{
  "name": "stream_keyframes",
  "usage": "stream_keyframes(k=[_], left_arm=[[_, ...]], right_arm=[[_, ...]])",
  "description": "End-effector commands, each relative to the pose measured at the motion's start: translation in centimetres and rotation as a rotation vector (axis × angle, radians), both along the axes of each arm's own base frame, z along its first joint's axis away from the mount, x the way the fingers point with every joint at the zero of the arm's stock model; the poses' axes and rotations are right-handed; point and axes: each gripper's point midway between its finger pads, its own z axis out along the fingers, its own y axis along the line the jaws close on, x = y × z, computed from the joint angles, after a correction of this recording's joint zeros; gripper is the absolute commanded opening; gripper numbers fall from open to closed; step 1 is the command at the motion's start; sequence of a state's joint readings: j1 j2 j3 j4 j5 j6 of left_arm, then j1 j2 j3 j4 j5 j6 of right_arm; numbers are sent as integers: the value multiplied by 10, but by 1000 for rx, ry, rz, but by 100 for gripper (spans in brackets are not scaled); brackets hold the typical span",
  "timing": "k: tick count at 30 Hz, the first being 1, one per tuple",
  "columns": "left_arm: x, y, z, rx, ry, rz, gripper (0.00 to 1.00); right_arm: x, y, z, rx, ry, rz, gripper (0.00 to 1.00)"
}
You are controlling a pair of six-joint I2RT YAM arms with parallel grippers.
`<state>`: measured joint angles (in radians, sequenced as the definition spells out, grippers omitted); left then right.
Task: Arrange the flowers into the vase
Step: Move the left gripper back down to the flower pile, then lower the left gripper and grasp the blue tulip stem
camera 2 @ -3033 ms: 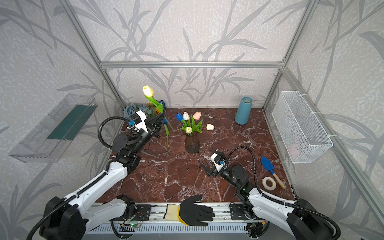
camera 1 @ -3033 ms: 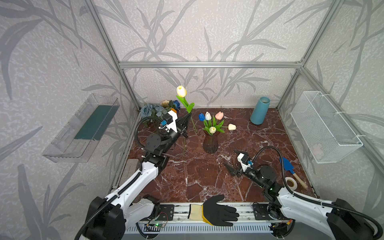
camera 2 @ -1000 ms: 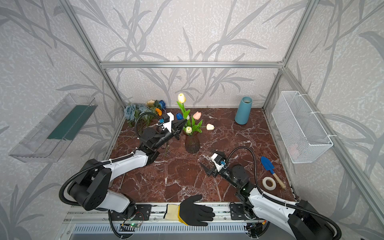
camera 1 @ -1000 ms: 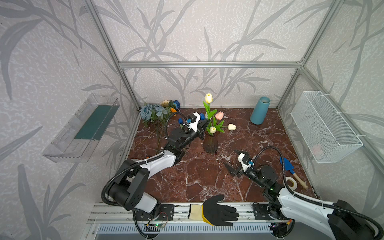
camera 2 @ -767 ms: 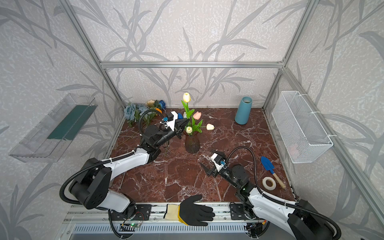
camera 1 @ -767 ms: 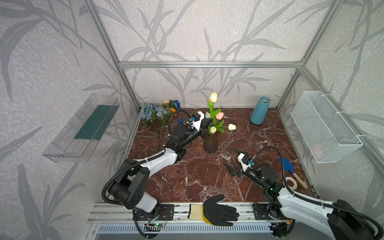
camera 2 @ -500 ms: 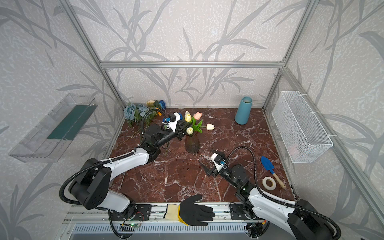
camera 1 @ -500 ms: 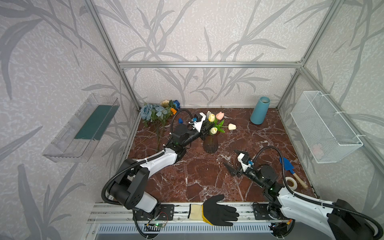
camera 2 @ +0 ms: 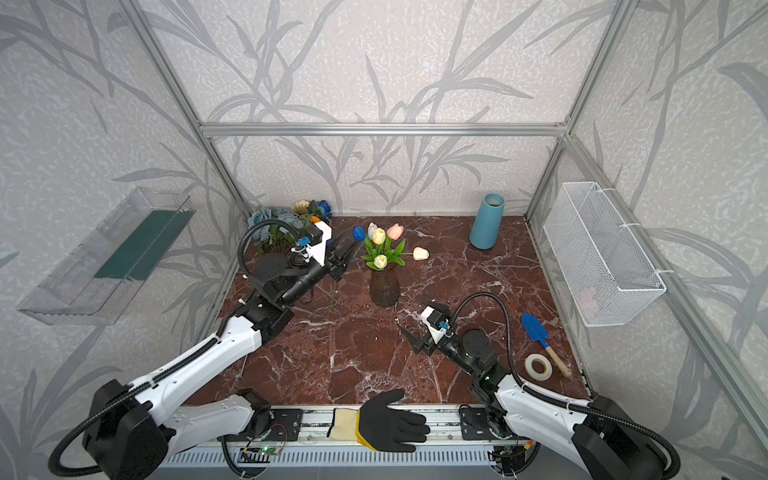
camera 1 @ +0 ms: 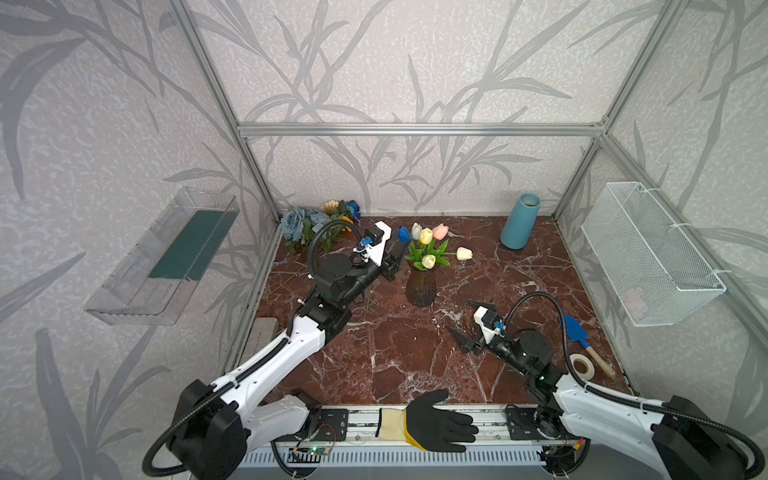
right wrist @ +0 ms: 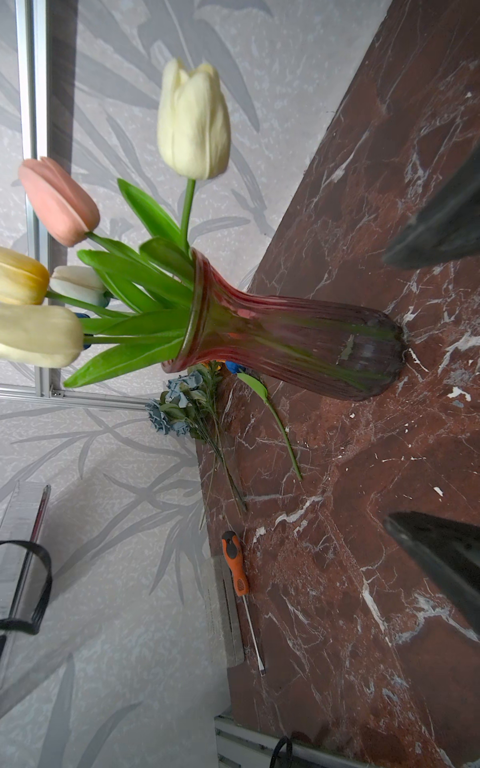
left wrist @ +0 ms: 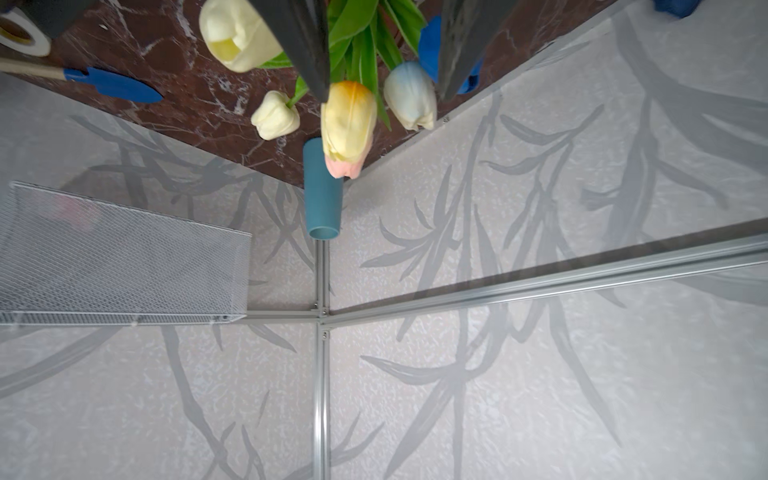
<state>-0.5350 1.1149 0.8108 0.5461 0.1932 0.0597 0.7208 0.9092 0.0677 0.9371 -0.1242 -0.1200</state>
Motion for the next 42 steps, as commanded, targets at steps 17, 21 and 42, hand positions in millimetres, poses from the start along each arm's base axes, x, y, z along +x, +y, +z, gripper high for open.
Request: stream_keyframes(k=[17, 21, 42], left_arm=[[113, 147, -255, 213, 1043, 619, 63], [119, 125, -295, 272, 1203, 558, 65], [112, 106, -349, 494, 1375, 587, 49]], right_arm=[[0, -2, 17, 46, -38, -15, 92], [1, -3, 16, 42, -34, -21, 92], [1, -2, 16, 44, -30, -17, 92]])
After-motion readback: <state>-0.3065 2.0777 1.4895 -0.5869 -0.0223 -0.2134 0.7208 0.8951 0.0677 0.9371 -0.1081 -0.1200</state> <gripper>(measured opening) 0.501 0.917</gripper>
